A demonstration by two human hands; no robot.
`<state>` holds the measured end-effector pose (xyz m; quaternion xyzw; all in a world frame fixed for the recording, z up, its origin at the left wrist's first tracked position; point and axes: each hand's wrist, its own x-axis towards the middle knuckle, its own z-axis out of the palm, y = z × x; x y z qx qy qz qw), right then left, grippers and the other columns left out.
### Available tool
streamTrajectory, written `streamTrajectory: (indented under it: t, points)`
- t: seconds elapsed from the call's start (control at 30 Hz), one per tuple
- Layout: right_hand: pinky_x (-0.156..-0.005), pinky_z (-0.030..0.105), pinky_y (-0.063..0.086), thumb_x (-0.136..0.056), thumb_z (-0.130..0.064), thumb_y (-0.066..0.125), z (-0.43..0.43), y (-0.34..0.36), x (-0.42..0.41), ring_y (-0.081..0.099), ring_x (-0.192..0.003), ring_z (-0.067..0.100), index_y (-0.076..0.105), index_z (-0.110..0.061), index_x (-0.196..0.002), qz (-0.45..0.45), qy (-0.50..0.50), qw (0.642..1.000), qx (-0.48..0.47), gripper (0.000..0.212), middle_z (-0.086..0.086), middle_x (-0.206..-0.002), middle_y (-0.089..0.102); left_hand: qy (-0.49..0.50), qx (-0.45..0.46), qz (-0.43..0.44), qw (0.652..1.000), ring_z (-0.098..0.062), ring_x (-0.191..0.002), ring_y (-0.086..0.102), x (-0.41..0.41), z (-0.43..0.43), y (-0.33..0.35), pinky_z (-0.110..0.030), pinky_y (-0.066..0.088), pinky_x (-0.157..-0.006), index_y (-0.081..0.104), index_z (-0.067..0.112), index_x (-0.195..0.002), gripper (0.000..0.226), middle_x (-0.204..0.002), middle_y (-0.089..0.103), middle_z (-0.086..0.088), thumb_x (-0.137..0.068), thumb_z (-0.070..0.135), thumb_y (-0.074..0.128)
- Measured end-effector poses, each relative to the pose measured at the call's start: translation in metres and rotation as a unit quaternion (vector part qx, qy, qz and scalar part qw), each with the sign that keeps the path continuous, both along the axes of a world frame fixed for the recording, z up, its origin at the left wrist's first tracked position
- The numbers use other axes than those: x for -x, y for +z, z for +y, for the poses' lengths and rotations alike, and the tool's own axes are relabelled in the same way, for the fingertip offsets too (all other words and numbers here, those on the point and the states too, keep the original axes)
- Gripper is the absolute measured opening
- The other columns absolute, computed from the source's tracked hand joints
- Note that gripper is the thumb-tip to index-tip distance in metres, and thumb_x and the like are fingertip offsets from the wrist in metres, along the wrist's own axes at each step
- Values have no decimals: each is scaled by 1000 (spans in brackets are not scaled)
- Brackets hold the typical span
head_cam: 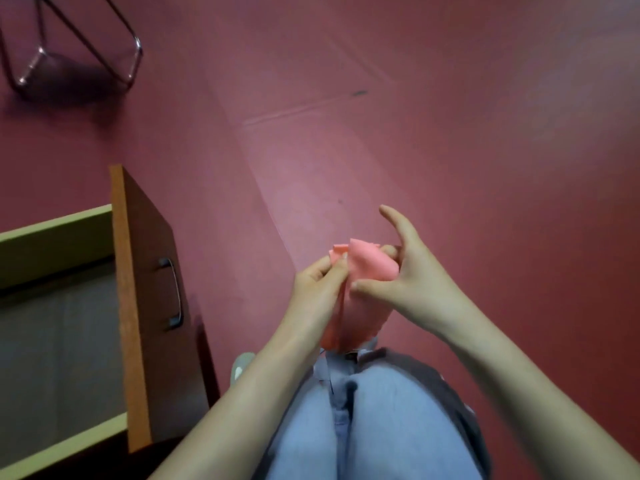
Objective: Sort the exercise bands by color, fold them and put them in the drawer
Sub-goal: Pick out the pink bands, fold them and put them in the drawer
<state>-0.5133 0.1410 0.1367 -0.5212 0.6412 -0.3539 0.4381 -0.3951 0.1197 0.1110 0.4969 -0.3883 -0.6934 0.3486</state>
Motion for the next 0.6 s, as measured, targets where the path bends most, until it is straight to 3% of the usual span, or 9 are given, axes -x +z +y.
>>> streamTrajectory:
  t: [0.1, 0.17, 0.33, 0.47, 0.6]
  points:
    - [-59, 7, 41, -71, -3, 71, 15, 8, -10, 51, -68, 1, 13, -32, -142, 39, 15, 999, -11, 96, -11, -77, 50, -4, -38, 7, 999, -28, -86, 65, -8, 21, 6, -36, 54, -77, 68, 9, -101, 24, -102, 70, -19, -92, 16, 47]
    - [-63, 7, 43, -72, -4, 69, 24, 10, -17, 53, -78, 7, 15, -33, -141, 43, 17, 999, -14, 93, -9, -86, 51, 1, -51, 28, 998, -28, -89, 65, -13, 33, 12, -39, 54, -78, 68, 11, -105, 26, -107, 69, -17, -92, 20, 48]
    - [-57, 9, 38, -76, 6, 60, 53, 23, -31, 47, -66, 12, 29, -28, -135, -59, -13, 998, -12, 74, 9, -81, 46, 15, -57, 108, 992, -13, -76, 69, -29, 58, 30, -25, 56, -66, 69, 16, -100, 27, -93, 75, -4, -93, 22, 44]
    - [-73, 26, 49, -72, 8, 66, 71, 38, -36, 55, -75, 19, 30, -31, -134, -91, -26, 995, -16, 82, 15, -86, 59, 15, -36, 117, 992, -10, -60, 68, -36, 78, 44, -19, 53, -50, 70, 16, -94, 26, -72, 74, -2, -93, 16, 44]
    - [-88, 46, 50, -68, 6, 71, 85, 55, -42, 59, -80, 27, 24, -32, -138, -66, -5, 998, -25, 93, 31, -100, 61, 15, -20, 136, 990, -9, -59, 68, -43, 95, 57, -17, 53, -50, 67, 10, -100, 25, -72, 74, -2, -93, 16, 43]
